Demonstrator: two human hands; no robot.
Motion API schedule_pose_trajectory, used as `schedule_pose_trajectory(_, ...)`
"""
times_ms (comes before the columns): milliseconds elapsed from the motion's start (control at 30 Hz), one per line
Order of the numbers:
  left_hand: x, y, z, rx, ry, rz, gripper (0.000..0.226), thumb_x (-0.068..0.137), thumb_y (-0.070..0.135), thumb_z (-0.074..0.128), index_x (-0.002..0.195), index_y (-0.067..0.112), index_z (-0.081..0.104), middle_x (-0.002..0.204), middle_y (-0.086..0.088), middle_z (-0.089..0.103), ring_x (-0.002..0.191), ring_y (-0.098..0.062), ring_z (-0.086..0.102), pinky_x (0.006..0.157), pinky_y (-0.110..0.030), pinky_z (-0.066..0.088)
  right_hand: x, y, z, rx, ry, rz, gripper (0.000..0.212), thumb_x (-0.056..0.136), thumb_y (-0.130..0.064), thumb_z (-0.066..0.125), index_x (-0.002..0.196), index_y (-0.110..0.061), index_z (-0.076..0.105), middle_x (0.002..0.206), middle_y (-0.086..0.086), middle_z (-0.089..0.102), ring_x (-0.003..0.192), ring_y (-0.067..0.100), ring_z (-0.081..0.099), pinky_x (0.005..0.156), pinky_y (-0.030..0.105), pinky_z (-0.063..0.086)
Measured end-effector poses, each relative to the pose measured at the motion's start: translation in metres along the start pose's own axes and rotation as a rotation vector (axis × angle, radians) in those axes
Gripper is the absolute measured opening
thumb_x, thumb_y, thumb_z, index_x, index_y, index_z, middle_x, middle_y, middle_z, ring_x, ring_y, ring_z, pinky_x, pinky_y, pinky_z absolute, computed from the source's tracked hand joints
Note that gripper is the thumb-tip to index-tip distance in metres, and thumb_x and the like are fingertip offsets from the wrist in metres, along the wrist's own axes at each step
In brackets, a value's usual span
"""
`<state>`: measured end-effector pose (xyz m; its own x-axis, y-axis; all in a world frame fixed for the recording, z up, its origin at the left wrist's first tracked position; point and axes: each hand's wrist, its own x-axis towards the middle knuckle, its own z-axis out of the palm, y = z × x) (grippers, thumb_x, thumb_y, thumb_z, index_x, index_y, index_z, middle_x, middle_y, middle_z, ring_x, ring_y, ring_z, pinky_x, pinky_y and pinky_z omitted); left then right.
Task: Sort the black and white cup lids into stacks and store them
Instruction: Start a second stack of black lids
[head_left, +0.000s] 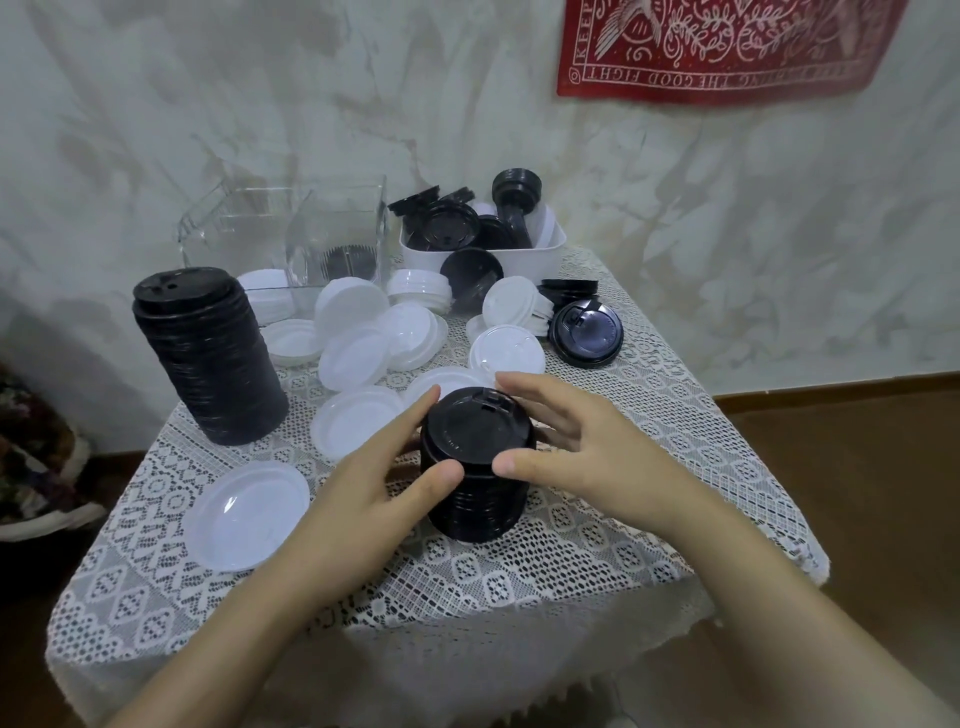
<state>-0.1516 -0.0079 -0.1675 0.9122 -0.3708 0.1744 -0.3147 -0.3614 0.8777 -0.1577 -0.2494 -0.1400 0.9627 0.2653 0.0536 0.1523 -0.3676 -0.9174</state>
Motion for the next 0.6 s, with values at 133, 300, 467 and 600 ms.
schedule_pose_trajectory(133, 0.001, 0.003, 0.003, -0.019, -0.025, -0.037, 0.085, 0.072, 0.072, 0.072, 0.147, 0.064, 0.034, 0.136, 0.038, 0.057, 0.130, 0.010, 0.053, 0.113, -0.038, 0.045, 0.003, -0.003, -0.012, 0.054, -0.009, 0.033, 0.056, 0.083, -0.040, 0.079, 0.136, -0.035, 0.063, 0.133, -0.022, 0.066, 0.122, -0.006, 0.062, 0.104, 0.023, 0.048)
schedule_pose_trajectory(300, 0.001, 0.003, 0.004, -0.038, -0.020, -0.050, 0.080, 0.073, 0.068, 0.075, 0.144, 0.065, 0.037, 0.138, 0.036, 0.056, 0.133, 0.009, 0.050, 0.113, -0.037, 0.045, 0.037, 0.033, -0.043, -0.317, 0.459, 0.085, 0.029, 0.096, -0.036, 0.070, 0.124, -0.029, 0.072, 0.119, -0.017, 0.072, 0.111, 0.004, 0.067, 0.100, 0.038, 0.054)
schedule_pose_trajectory(467, 0.001, 0.003, 0.006, -0.054, -0.002, -0.059, 0.078, 0.069, 0.068, 0.075, 0.139, 0.069, 0.040, 0.136, 0.038, 0.057, 0.130, 0.011, 0.052, 0.109, -0.032, 0.044, 0.078, 0.063, -0.054, -0.673, 0.598, 0.207, 0.055, 0.095, -0.034, 0.068, 0.147, -0.026, 0.051, 0.150, 0.003, 0.044, 0.136, 0.030, 0.043, 0.104, 0.045, 0.042)
schedule_pose_trajectory(600, 0.003, 0.002, 0.007, -0.055, 0.014, -0.061, 0.083, 0.066, 0.070, 0.076, 0.141, 0.066, 0.040, 0.135, 0.039, 0.057, 0.129, 0.012, 0.052, 0.110, -0.031, 0.043, 0.097, 0.070, -0.060, -0.686, 0.552, 0.280, 0.071, 0.094, -0.038, 0.072, 0.156, -0.030, 0.038, 0.166, 0.006, 0.026, 0.147, 0.034, 0.033, 0.113, 0.050, 0.037)
